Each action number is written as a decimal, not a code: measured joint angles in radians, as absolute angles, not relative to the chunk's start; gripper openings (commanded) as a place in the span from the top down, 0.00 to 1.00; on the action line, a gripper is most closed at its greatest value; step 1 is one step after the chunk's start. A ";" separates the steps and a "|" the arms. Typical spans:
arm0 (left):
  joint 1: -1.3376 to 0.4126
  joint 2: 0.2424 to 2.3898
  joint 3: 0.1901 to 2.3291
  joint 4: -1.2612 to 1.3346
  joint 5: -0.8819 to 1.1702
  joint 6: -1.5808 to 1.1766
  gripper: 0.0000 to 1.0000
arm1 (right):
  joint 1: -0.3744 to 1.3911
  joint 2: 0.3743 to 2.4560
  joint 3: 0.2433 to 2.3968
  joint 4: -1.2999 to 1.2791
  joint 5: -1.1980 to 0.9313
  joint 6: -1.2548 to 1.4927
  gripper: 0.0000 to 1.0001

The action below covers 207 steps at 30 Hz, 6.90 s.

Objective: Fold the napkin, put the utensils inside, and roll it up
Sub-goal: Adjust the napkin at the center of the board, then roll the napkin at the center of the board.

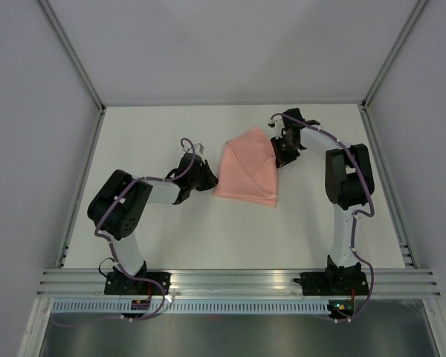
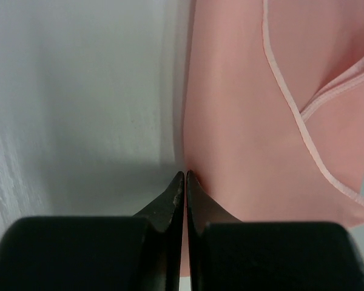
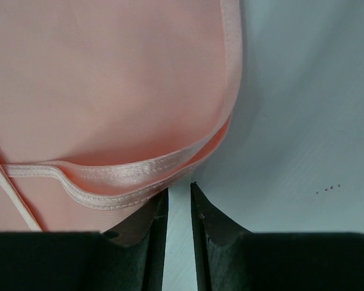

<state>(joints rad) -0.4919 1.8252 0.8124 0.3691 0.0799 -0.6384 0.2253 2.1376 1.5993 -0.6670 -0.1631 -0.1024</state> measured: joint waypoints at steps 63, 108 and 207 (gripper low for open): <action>-0.384 0.881 0.733 0.053 0.061 -0.469 0.42 | 0.654 1.645 0.970 -0.323 -0.134 -0.725 0.42; -0.384 1.002 0.724 0.112 0.168 -0.434 0.46 | 0.632 1.785 1.071 -0.460 -0.245 -0.765 0.70; -1.140 1.883 0.834 0.464 -0.156 0.775 0.73 | 0.424 2.056 1.377 -1.061 -0.624 -0.926 0.92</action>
